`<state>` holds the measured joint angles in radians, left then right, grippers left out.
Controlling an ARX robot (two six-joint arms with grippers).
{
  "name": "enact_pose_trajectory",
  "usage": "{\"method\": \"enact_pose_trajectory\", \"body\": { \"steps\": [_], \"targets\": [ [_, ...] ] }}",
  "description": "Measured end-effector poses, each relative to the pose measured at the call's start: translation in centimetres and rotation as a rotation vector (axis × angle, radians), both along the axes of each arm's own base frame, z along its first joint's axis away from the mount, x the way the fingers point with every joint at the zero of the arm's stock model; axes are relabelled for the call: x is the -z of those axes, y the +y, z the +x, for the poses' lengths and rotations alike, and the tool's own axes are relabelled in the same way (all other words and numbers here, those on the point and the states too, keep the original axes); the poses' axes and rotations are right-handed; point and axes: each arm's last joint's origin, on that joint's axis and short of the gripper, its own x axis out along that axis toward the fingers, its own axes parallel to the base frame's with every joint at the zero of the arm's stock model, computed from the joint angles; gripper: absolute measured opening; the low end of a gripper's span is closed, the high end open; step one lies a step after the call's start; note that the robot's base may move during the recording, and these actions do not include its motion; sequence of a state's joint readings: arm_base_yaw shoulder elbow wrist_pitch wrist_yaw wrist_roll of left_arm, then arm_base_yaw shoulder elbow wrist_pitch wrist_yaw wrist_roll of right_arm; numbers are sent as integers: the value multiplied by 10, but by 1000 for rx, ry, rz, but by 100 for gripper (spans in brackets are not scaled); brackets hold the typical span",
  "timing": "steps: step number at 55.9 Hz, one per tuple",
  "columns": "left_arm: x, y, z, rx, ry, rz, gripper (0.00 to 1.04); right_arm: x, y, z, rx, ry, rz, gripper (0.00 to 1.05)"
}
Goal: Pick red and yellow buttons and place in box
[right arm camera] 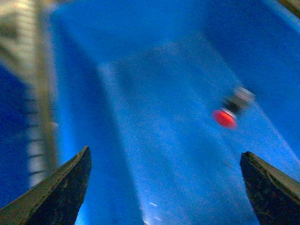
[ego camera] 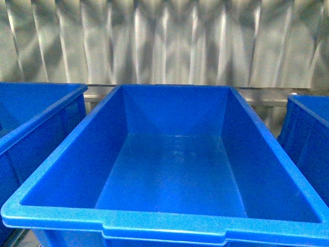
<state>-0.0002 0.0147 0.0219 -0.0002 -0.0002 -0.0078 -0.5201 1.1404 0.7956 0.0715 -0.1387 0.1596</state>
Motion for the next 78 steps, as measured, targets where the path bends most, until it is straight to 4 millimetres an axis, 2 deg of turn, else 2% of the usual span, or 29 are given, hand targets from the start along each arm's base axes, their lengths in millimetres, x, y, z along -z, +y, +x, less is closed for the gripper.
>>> {"method": "enact_pose_trajectory", "body": {
  "steps": [4,10,13,19,24,30,38,54,60,78],
  "targets": [
    [0,0,0,0,0,0,97,2,28,-22,-249,-162,-124,79],
    [0,0,0,0,0,0,97,19,72,-59,-377,-194,-184,61],
    [0,0,0,0,0,0,97,31,87,-75,-382,-179,-193,52],
    [0,0,0,0,0,0,97,45,103,-97,-389,-202,-221,35],
    [0,0,0,0,0,0,97,51,108,-104,-396,-234,-238,21],
    [0,0,0,0,0,0,97,67,113,-106,-364,-216,-245,3],
    [0,0,0,0,0,0,97,82,122,-109,-406,-215,-239,3],
    [0,0,0,0,0,0,97,99,122,-113,-397,-219,-241,3],
    [0,0,0,0,0,0,97,107,122,-122,-398,-206,-238,3],
    [0,0,0,0,0,0,97,114,122,-124,-398,-222,-242,3]
  ]
}}
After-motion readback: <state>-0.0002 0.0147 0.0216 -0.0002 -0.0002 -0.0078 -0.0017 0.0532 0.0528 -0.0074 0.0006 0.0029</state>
